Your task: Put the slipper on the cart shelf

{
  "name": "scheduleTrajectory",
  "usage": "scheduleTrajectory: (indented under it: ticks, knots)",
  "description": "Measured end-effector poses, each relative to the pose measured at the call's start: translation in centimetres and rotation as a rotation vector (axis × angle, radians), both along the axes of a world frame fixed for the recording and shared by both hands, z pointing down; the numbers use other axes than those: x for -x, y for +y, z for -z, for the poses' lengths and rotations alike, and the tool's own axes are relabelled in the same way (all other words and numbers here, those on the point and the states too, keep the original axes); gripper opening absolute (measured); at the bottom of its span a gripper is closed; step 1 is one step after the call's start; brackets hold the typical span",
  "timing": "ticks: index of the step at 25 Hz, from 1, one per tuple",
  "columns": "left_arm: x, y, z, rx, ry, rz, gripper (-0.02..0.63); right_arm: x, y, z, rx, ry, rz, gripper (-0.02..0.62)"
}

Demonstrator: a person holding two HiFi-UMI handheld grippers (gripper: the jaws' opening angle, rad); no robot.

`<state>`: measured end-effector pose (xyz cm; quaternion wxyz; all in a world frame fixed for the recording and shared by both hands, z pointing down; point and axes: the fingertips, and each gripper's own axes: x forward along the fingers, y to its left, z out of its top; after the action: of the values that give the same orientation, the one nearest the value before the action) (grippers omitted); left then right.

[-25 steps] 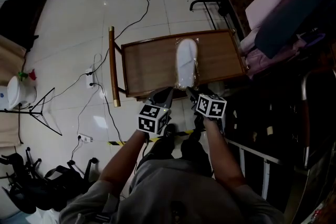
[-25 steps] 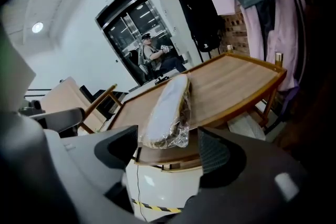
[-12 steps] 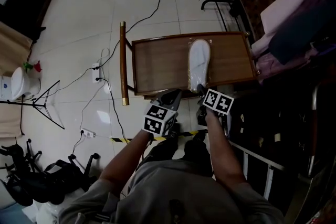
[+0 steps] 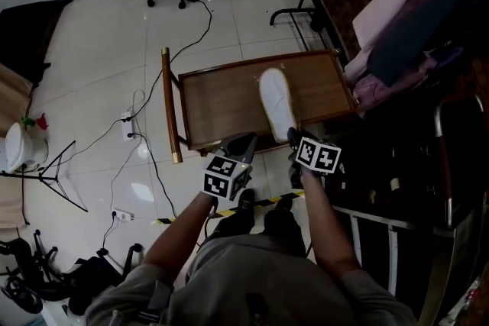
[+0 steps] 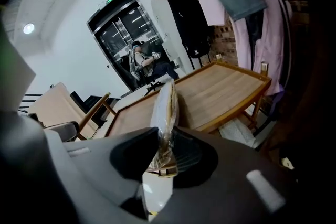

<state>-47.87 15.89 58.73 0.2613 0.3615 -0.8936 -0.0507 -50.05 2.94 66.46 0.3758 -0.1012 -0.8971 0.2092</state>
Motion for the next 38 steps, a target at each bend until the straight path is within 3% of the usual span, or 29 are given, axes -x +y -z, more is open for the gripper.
scheduleTrajectory:
  ticks: [10,18,27,38]
  knots:
    - [-1.3,-5.7,3.0,-0.054,-0.061,-0.185,0.008,-4.4,-5.1,5.8,-0.027,-0.120,-0.141,0.060]
    - [-5.0,-12.5,5.9,-0.097,-0.087,-0.325,0.008,-12.3,-10.9,12.1,-0.056,-0.237,-0.264,0.059]
    - [-15.0,-18.7,9.6,-0.115,-0.125,-0.499,0.008,-26.5,-14.5,16.8,-0.078,-0.320,-0.431,0.058]
    - [-32.1,-23.6,11.1,-0.128,-0.143,-0.749,0.008,-45.2,-15.0,17.8,-0.110,-0.345,-0.632,0.058]
